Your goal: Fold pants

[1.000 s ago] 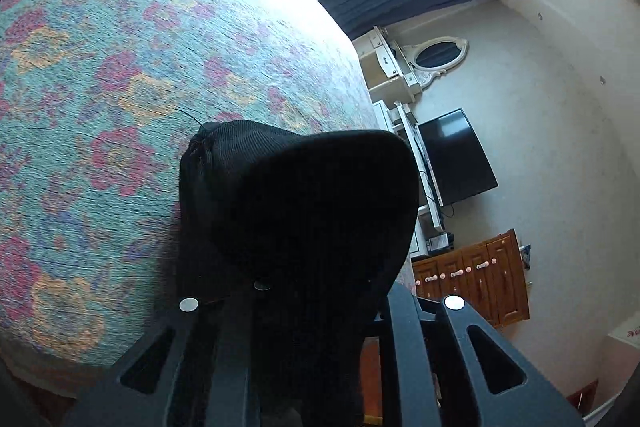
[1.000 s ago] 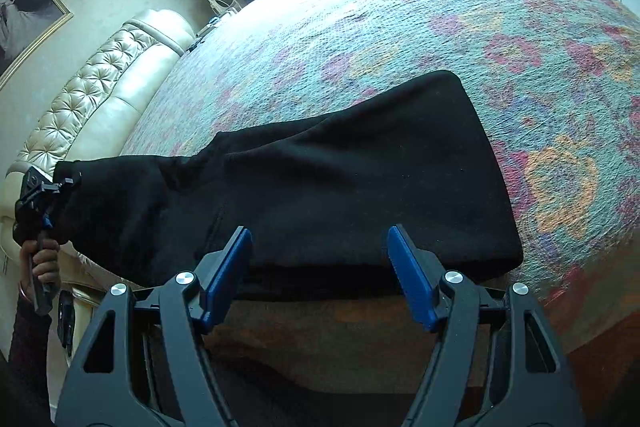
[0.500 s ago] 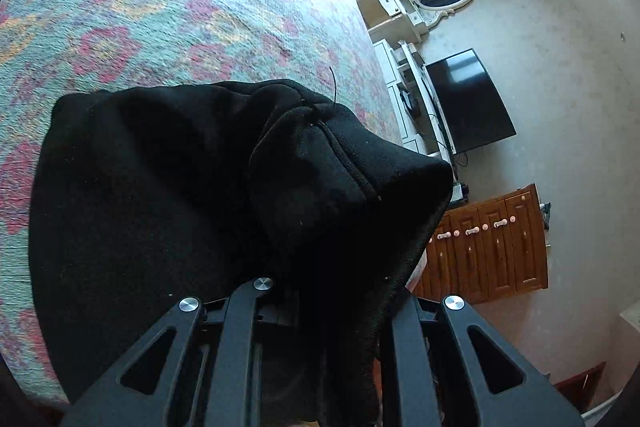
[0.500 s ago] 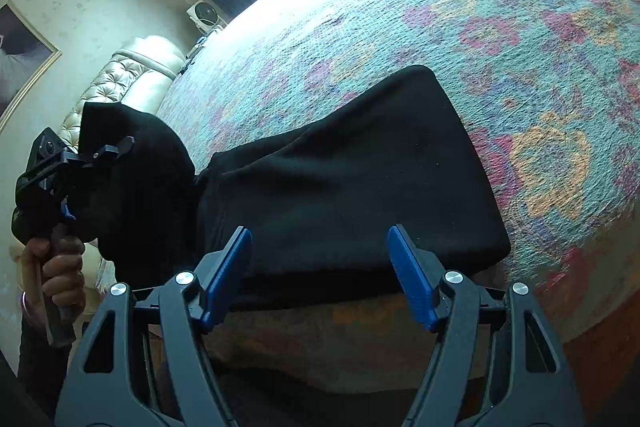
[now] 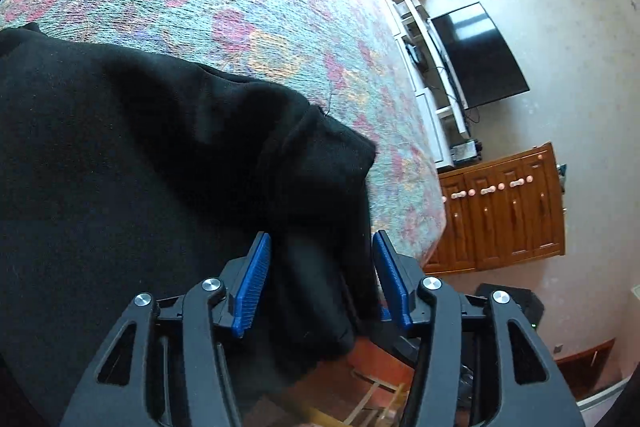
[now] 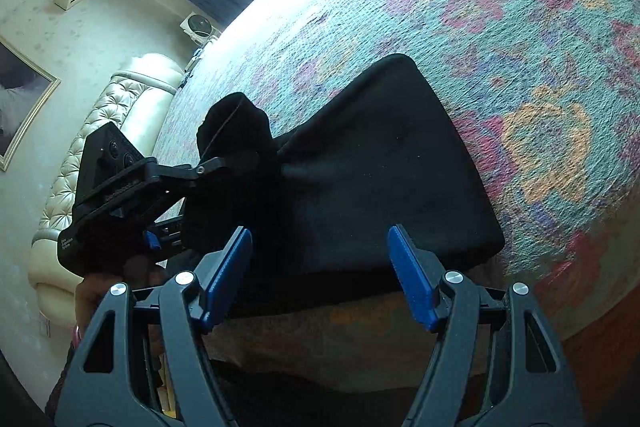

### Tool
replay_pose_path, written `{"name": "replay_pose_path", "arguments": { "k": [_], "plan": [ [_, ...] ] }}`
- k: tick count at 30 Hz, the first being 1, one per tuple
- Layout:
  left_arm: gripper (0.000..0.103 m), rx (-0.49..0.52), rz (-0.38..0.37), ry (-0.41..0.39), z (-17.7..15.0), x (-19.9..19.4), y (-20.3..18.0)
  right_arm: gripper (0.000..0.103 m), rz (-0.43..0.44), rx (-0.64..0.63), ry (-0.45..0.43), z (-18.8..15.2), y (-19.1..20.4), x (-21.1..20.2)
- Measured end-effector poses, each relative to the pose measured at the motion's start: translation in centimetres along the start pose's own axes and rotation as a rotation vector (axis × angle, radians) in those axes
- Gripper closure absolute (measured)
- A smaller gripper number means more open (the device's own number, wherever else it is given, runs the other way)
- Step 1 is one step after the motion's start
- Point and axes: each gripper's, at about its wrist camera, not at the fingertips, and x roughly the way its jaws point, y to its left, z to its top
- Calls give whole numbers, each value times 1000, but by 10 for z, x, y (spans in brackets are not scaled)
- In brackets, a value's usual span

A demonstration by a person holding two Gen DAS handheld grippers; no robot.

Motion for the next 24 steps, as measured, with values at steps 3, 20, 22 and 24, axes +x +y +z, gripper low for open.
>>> {"name": "replay_pose_path", "arguments": {
  "k": [3, 20, 22, 24],
  "plan": [
    [45, -5, -52, -21, -2, -16, -2, 32, 24, 35, 4, 1, -9, -2],
    [25, -278, 41, -317, -63, -154, 148, 32, 85, 40, 102, 43, -9, 18],
    [26, -315, 25, -336, -68, -158, 165, 32, 51, 34, 130, 38, -10, 27],
    [25, -330, 5, -343, -72, -162, 177, 32, 39, 12, 142, 36, -6, 34]
  ]
}}
